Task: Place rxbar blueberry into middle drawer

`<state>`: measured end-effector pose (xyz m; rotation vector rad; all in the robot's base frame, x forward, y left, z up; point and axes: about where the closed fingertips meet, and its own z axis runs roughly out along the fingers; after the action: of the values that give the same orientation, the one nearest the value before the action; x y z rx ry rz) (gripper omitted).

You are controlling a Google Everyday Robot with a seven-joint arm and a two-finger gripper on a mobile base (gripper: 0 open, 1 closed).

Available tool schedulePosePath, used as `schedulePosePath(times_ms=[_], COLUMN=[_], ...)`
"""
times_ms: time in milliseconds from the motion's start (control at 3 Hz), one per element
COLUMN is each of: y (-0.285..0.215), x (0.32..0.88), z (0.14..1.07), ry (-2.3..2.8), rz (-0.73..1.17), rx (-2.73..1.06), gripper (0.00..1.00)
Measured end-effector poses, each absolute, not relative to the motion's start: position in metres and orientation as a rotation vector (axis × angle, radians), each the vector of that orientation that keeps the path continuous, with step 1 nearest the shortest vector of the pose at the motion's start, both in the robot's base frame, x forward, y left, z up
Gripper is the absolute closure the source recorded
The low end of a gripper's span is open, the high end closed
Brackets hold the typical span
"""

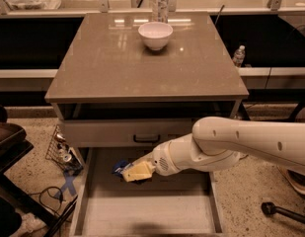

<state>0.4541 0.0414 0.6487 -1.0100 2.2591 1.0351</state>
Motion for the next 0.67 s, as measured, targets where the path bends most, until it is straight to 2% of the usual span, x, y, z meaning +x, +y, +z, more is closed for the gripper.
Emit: schedulePosePath(times_ms=[667], y=[0.004], x=[0.454], z=[0.565], ry=[2.327], rz=[1.157], rx=[-0.754], gripper=[1.0])
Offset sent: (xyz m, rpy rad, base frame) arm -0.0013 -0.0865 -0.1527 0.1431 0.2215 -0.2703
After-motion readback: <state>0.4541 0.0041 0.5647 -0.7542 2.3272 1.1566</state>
